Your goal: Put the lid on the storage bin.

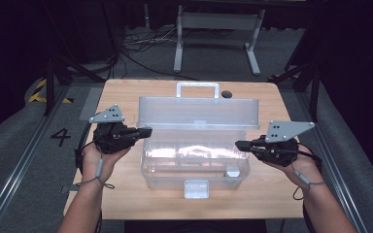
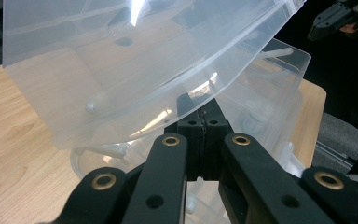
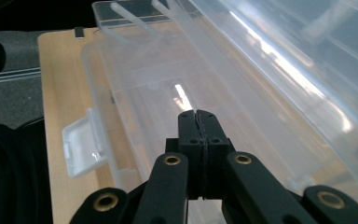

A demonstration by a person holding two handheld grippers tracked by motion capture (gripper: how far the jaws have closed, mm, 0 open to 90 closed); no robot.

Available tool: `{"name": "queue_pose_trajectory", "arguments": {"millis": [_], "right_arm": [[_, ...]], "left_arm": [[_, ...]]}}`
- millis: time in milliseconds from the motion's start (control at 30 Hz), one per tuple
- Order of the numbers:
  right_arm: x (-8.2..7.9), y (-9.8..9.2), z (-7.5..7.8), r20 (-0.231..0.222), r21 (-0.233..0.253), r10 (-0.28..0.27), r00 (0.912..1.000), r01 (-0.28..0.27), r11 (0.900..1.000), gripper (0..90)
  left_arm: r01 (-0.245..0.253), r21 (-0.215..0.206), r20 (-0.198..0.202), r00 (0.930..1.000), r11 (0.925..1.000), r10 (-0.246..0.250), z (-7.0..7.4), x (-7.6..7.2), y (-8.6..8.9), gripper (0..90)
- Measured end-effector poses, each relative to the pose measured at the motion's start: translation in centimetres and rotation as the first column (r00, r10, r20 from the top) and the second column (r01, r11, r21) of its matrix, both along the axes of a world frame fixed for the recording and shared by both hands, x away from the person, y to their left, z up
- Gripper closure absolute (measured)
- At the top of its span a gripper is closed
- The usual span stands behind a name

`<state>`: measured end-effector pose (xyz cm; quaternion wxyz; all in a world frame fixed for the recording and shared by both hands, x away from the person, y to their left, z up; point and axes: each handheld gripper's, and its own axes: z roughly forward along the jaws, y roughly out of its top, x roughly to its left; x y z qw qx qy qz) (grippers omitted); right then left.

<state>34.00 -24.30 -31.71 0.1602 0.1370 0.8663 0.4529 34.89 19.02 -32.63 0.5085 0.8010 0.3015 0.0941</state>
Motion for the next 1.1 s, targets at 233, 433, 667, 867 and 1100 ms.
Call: {"name": "queue_pose_trajectory", "arguments": {"millis": [233, 433, 667, 867, 1100], "right_arm": [[0.1, -1.4, -0.5, -0.006, 0.042, -0.059, 0.9982, 0.059, 0.997, 90.0], [0.3, -2.8, -1.0, -0.023, 0.098, -0.106, 0.9941, 0.108, 0.989, 90.0], [0.7, -3.8, -1.3, -0.046, 0.102, -0.158, 0.9863, 0.162, 0.982, 90.0], [0.7, -4.3, -1.3, -0.057, 0.117, -0.164, 0.9848, 0.170, 0.979, 90.0], [0.8, -4.4, -1.6, -0.075, 0.106, -0.156, 0.9850, 0.163, 0.981, 90.0]], "left_arm": [[0.000, 0.006, -0.003, 1.0000, 1.0000, 0.000, -0.1, -0.1, 0.0, 89.7], [0.002, 0.018, 0.000, 1.0000, 0.9998, -0.002, -0.1, -0.2, 0.0, 89.8], [0.012, 0.035, -0.003, 0.9999, 0.9993, -0.011, -0.2, -0.4, -0.1, 89.7], [0.029, 0.058, -0.015, 0.9995, 0.9979, -0.028, -0.4, -0.6, -0.1, 89.7], [0.051, 0.086, -0.033, 0.9983, 0.9950, -0.048, -0.7, -0.9, -0.2, 89.6]]}}
